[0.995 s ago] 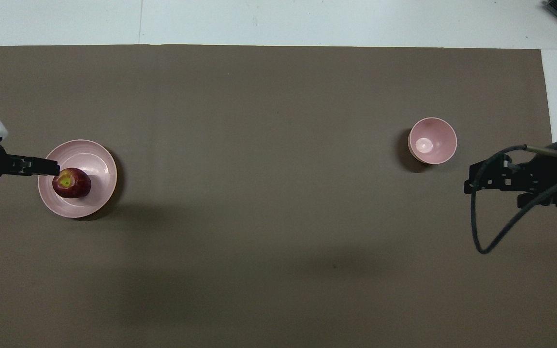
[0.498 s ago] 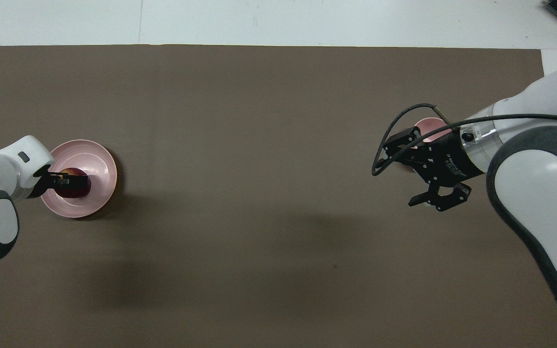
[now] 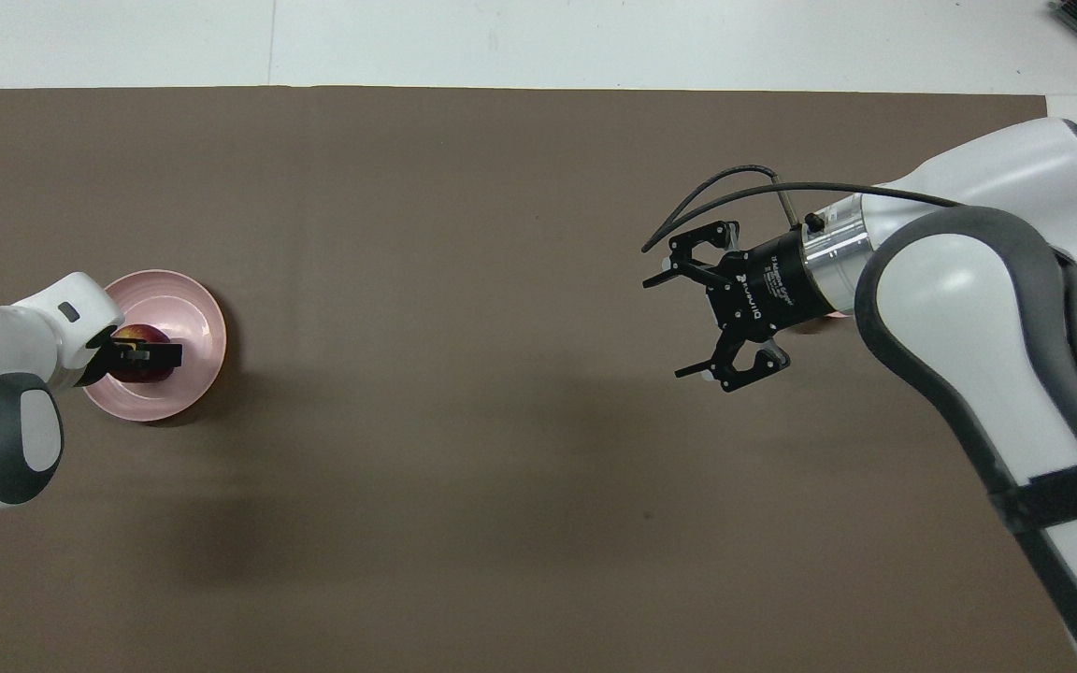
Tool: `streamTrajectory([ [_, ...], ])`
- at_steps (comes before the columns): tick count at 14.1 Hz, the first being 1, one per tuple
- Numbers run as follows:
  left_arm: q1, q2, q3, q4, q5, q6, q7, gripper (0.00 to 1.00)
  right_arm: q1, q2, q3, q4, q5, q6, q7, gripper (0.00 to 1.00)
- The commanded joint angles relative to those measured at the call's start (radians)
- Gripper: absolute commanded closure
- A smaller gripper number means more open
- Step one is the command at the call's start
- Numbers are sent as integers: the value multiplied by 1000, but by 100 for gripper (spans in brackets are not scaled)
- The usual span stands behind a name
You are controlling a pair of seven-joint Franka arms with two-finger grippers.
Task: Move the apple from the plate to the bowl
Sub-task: 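Grasp the apple with the left gripper and lift it toward the right gripper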
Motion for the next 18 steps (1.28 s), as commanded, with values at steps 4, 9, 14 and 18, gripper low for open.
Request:
streamTrajectory([
  [4,8,-7,-3,-4,-8,9,21,100,118,-5,-1,-27,74,128,171,0],
  [9,1,-53,-6,86,-9,-135,7,100,149,-10,-1,-30,81,134,195,0],
  [14,-12,-96,-20,191,-256,-360,9,100,152,-13,5,-30,102,129,206,0],
  [18,-38,-98,-46,226,-454,-488,4,100,167,-16,8,-30,119,123,204,0],
])
